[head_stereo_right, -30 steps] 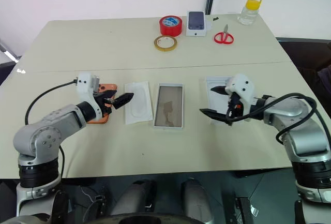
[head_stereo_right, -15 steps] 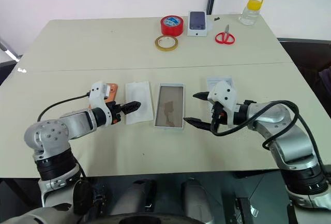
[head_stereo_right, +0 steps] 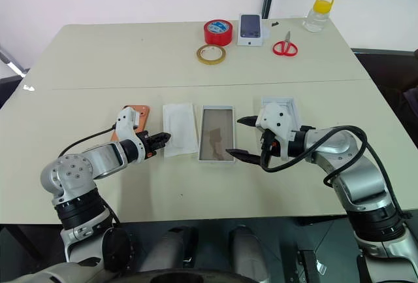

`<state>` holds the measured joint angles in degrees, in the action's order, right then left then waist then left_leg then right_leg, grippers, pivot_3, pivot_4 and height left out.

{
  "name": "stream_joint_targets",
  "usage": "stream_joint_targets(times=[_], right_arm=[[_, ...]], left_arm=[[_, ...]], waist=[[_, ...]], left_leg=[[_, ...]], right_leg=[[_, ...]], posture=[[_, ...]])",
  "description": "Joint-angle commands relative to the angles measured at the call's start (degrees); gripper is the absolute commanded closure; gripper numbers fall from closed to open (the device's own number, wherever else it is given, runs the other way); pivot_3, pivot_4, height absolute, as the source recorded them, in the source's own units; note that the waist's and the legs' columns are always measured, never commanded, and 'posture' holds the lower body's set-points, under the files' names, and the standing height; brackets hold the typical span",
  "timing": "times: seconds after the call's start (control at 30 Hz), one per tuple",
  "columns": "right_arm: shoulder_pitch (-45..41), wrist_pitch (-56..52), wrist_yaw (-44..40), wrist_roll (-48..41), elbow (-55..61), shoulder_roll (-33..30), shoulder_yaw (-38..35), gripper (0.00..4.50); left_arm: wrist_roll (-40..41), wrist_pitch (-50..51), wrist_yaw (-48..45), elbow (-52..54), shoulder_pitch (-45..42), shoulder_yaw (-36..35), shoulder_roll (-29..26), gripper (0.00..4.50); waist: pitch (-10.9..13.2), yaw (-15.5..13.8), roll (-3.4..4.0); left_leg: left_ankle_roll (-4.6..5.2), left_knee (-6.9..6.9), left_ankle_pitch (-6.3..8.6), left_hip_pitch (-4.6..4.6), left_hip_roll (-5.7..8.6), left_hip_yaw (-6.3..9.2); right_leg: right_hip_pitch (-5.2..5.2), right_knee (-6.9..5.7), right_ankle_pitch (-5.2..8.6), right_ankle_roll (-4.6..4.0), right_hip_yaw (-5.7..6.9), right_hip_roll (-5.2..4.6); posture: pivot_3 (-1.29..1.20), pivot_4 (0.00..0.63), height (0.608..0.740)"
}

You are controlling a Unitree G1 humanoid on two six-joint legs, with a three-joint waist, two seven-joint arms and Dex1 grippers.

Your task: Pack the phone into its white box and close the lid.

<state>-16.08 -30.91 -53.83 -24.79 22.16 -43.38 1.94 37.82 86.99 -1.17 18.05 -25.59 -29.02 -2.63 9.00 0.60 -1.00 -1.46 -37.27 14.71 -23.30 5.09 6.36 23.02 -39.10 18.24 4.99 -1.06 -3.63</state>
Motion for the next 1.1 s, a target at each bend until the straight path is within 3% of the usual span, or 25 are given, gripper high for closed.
stream_joint_targets(times=[0.03,0.3,0.5,0.6,0.83,1.1], right_arm=[[0.19,0.04,0.81,-0.19,3.42,-0.04,-0.37,0.0],[-2.69,2.16,1.85,9.91,3.31,1.09,12.79,0.0],[-6.67,5.26,1.49,19.09,-3.19,3.35,22.2,0.0],[-7.98,5.89,0.68,21.83,-5.0,4.4,24.97,0.81],[-10.43,4.8,0.38,23.84,-6.65,8.31,26.31,4.37],[-16.16,3.74,0.46,26.79,-10.23,16.0,30.35,4.45]], left_arm=[[0.04,-2.06,-0.15,-0.11,-1.97,-2.91,-0.68,4.43],[3.59,-1.09,-1.15,-1.17,-6.71,-11.75,-1.26,4.43],[3.9,0.42,-2.07,-1.5,-7.84,-11.5,-3.1,4.43],[4.12,1.24,-2.16,-1.21,-8.07,-11.92,-3.72,4.5],[4.77,3.28,-2.41,0.32,-9.07,-13.75,-3.56,4.5],[4.97,4.35,-2.34,-0.79,-12.95,-17.32,-4.17,4.5]], waist=[[0.0,-0.01,0.0],[0.01,0.08,-0.02],[0.0,0.02,-0.08],[0.0,0.08,-0.08],[0.01,0.07,-0.09],[0.0,0.39,-0.09]], left_leg=[[0.0,0.0,0.0,0.0,-0.01,0.0],[-0.02,0.0,-0.01,-0.01,-0.01,0.0],[-0.05,-0.01,-0.02,-0.02,0.0,0.0],[-0.06,0.0,-0.03,-0.03,0.0,0.01],[-0.09,0.0,-0.05,-0.03,0.0,0.02],[-0.13,0.03,-0.07,-0.03,-0.01,0.02]], right_leg=[[0.0,0.0,0.0,0.0,0.0,0.01],[0.03,0.0,0.0,0.0,0.0,0.01],[0.04,0.0,0.0,0.0,0.01,0.01],[0.08,-0.02,0.0,0.0,0.01,0.01],[0.1,-0.05,0.0,0.0,0.0,0.02],[0.15,-0.08,-0.01,0.0,0.0,0.04]], posture=[[0.0,0.15,0.74],[0.0,0.15,0.74],[0.0,0.15,0.74],[0.0,0.15,0.74],[0.0,0.15,0.74],[0.0,0.15,0.74]])
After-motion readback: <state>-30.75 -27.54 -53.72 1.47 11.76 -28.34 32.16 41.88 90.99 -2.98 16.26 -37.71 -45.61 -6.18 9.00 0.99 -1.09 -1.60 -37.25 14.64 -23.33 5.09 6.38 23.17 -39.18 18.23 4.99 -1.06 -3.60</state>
